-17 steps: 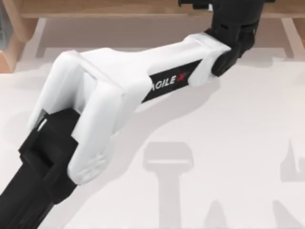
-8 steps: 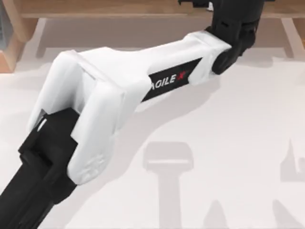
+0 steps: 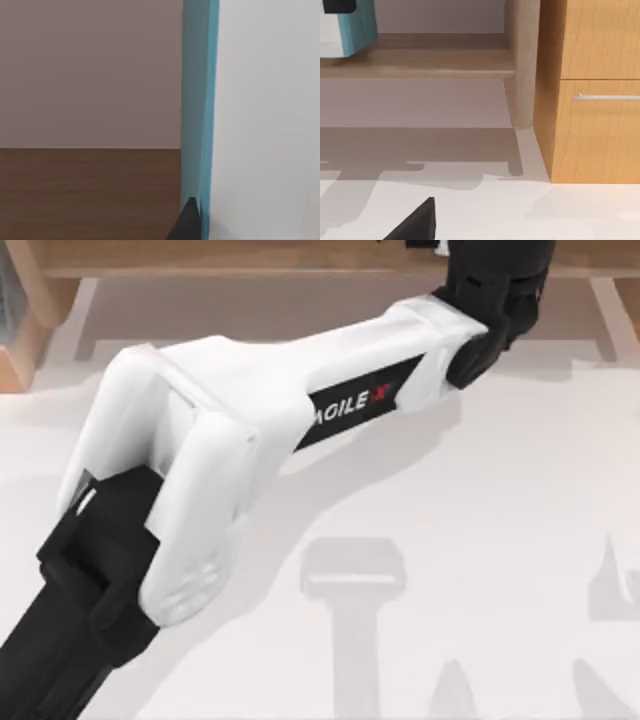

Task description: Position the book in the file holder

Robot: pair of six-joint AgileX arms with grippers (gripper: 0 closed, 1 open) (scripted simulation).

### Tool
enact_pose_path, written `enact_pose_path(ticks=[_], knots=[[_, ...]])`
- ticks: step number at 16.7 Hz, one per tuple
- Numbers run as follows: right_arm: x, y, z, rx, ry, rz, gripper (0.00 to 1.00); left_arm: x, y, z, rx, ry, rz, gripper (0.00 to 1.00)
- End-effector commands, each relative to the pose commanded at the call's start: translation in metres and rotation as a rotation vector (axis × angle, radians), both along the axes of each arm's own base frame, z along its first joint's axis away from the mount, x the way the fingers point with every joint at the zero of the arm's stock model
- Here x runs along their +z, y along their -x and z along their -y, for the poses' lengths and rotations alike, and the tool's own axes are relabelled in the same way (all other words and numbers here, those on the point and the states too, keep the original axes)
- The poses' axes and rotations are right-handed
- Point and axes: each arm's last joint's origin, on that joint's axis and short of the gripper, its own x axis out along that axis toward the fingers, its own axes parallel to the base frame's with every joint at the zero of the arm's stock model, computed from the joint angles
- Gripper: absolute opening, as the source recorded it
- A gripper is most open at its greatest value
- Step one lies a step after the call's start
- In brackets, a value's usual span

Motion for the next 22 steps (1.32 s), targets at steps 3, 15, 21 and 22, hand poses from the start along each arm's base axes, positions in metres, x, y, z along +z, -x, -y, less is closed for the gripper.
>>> enact_pose_path(ticks=[3,15,21,22], knots=[[0.000,0.000,0.000,0.000,0.000,0.000,1.00,0.003,0.002,-0.002,-0.011,-0.010,0.004,0.00],[0.000,0.000,0.000,0.000,0.000,0.000,1.00,0.022,0.103,-0.060,-0.526,-0.487,0.088,0.00],[0.000,0.000,0.000,0.000,0.000,0.000,1.00,-0.013,0.129,-0.166,-0.705,-0.827,0.124,0.00],[0.000,0.000,0.000,0.000,0.000,0.000,1.00,-0.022,0.128,-0.190,-0.704,-0.881,0.112,0.00]])
